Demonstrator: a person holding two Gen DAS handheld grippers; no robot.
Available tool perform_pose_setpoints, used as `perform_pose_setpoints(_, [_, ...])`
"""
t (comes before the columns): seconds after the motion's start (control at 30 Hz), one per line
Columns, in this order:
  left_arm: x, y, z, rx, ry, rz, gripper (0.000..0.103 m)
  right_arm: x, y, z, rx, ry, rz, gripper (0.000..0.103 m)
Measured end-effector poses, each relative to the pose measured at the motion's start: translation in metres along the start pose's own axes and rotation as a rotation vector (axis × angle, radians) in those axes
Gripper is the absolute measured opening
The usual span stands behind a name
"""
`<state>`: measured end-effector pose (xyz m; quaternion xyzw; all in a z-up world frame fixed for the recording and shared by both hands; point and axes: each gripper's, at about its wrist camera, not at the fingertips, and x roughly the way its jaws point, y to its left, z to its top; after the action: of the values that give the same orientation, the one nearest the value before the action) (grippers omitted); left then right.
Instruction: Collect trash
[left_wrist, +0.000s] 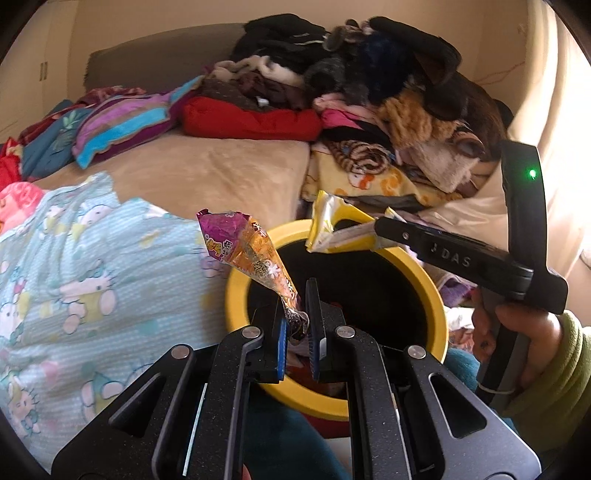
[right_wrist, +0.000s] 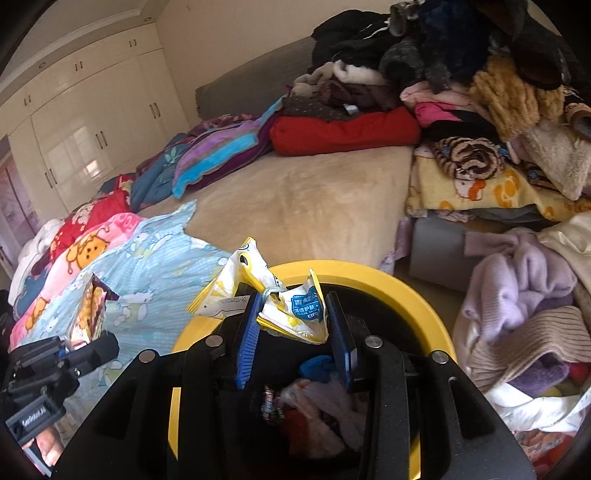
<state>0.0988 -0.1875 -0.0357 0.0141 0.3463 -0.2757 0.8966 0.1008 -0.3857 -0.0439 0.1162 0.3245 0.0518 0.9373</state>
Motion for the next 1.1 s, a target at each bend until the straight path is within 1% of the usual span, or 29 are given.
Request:
perform_pose_setpoints(0.2, [0.016, -0.017, -0.001, 0.032, 0.032, -0.041, 0.005, -0.005, -0.015, 0.0, 0.031, -0.001, -0.029, 0.034])
perform_pose_setpoints(0.37, [0.03, -0.029, 0.0, 0.039, 0.058, -0.081, 0.005, -0.008, -0.023, 0.001, 0.038, 0.006, -0.037, 0.034])
perform_pose_setpoints(0.47, [0.036, -0.034, -0.002, 0.052, 0.064, -0.099, 0.005, -0.007, -0.027, -0.001, 0.05, 0.023, -0.032, 0.039])
perform_pose_setpoints(0.5, [0.039, -0.035, -0.002, 0.06, 0.066, -0.102, 0.009, -0.006, -0.028, -0.002, 0.058, 0.029, -0.03, 0.043])
perform_pose_setpoints(0.53, [0.041, -0.037, -0.002, 0.068, 0.068, -0.093, 0.024, -0.006, -0.029, -0.002, 0.065, 0.033, -0.026, 0.049])
perform_pose_setpoints(0.57, [0.045, -0.037, -0.003, 0.073, 0.074, -0.079, 0.036, -0.006, -0.03, -0.003, 0.067, 0.037, -0.027, 0.05])
perform_pose_setpoints(0.6, [0.048, -0.036, -0.003, 0.064, 0.083, -0.074, 0.054, -0.007, -0.03, -0.004, 0.065, 0.039, -0.033, 0.053])
perform_pose_setpoints(0.63, [0.05, -0.035, -0.003, 0.056, 0.085, -0.073, 0.058, -0.008, -0.031, -0.004, 0.064, 0.041, -0.037, 0.058])
perform_pose_setpoints(0.67, [0.052, -0.033, -0.003, 0.047, 0.087, -0.069, 0.061, -0.009, -0.031, -0.006, 0.065, 0.044, -0.04, 0.059])
perform_pose_setpoints(0.7, [0.053, -0.032, -0.003, 0.044, 0.09, -0.058, 0.071, -0.01, -0.031, -0.006, 0.065, 0.046, -0.039, 0.062])
perform_pose_setpoints(0.73, [0.053, -0.03, -0.003, 0.041, 0.088, -0.053, 0.077, -0.012, -0.032, -0.007, 0.062, 0.048, -0.038, 0.063])
perform_pose_setpoints(0.8, [0.053, -0.029, -0.002, 0.034, 0.084, -0.051, 0.079, -0.015, -0.031, -0.008, 0.052, 0.049, -0.043, 0.065])
perform_pose_setpoints(0.83, [0.053, -0.028, -0.001, 0.031, 0.084, -0.046, 0.083, -0.017, -0.031, -0.009, 0.047, 0.049, -0.043, 0.067])
perform_pose_setpoints(0.87, [0.052, -0.027, -0.001, 0.029, 0.082, -0.039, 0.086, -0.02, -0.03, -0.011, 0.043, 0.047, -0.043, 0.068])
perform_pose_setpoints(0.93, [0.051, -0.025, 0.0, 0.025, 0.076, -0.025, 0.092, -0.025, -0.031, -0.013, 0.041, 0.043, -0.037, 0.073])
perform_pose_setpoints(1.1, [0.044, -0.017, 0.002, 0.003, 0.066, 0.013, 0.092, -0.045, -0.025, -0.018, 0.023, 0.015, -0.019, 0.086])
